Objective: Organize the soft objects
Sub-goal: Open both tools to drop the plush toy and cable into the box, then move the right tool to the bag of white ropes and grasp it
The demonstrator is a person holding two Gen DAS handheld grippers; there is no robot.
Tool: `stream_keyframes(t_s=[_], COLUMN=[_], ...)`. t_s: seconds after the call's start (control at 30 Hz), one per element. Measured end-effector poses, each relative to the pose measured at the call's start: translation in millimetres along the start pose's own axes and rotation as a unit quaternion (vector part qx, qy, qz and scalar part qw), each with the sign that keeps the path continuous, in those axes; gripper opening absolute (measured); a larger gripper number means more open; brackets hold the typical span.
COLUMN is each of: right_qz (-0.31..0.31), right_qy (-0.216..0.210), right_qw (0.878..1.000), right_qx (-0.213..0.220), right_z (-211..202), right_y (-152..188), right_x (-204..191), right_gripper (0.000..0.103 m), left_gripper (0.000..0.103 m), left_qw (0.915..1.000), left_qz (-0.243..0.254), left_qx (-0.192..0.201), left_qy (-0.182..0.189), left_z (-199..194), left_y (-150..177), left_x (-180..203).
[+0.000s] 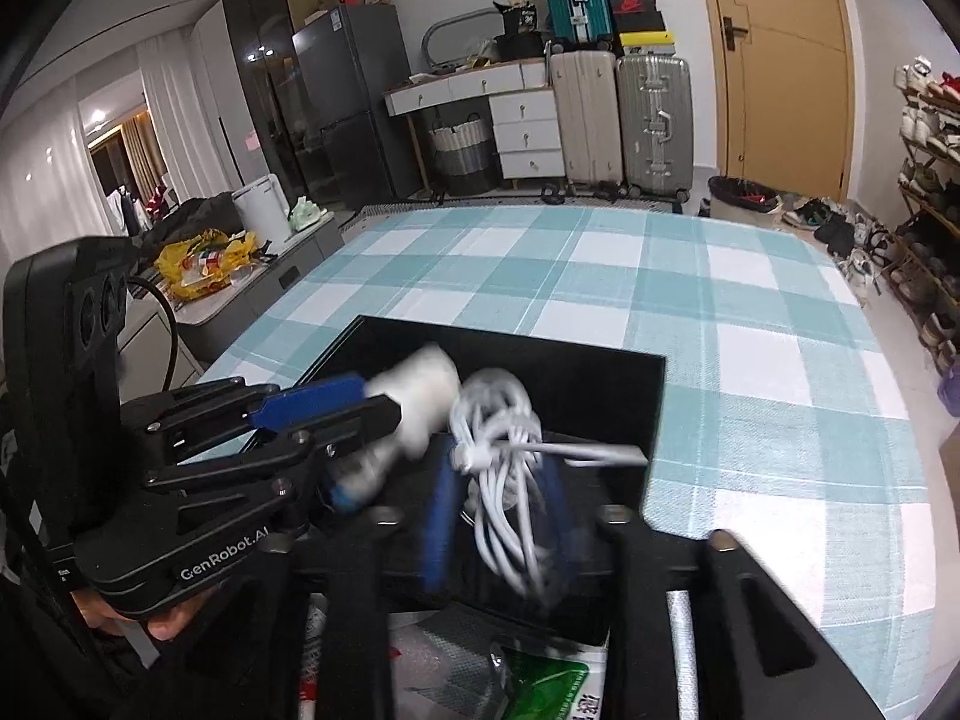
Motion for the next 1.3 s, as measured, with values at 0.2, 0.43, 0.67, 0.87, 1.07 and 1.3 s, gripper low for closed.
stream_keyframes(t_s=[0.2, 0.43, 0.67, 0.87, 1.07, 1.3], right_qz=[0.0, 0.046, 0.086, 0.088, 0.088, 0.074], right_qy=[0.023, 0.045, 0.048, 0.045, 0.039, 0.031], right_qw=[1.0, 0.997, 0.994, 0.994, 0.995, 0.996], right_qx=[0.017, 0.047, 0.046, 0.036, 0.029, 0.023], right_z=[-29, -66, -84, -87, -89, -92], right_y=[2, 16, 47, 68, 84, 93], right_x=[6, 19, 27, 24, 16, 1], right_gripper=[0.053, 0.099, 0.102, 0.102, 0.102, 0.102], left_gripper=[0.084, 0.103, 0.103, 0.103, 0.103, 0.103], left_qw=[0.9997, 0.9992, 0.9993, 0.9991, 0.9991, 0.9992], left_qz=[0.014, -0.008, -0.007, -0.013, -0.014, -0.004], left_qx=[0.019, 0.04, 0.037, 0.039, 0.039, 0.037], left_qy=[-0.008, -0.002, -0.003, -0.011, -0.013, -0.016], left_z=[-18, -46, -66, -77, -84, -92], left_y=[0, 2, 14, 30, 46, 59], left_x=[5, -5, -12, -17, -19, -20])
Point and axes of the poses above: each gripper's, at about its wrist camera, not at the fingertips, and z roughly the way its jaws point, x to its right, y to its underside, the point moved 8 cm from there along z, roughly the way its jaws point, and after that the axes turned 7 degrees about -z, right-handed, at the moved point
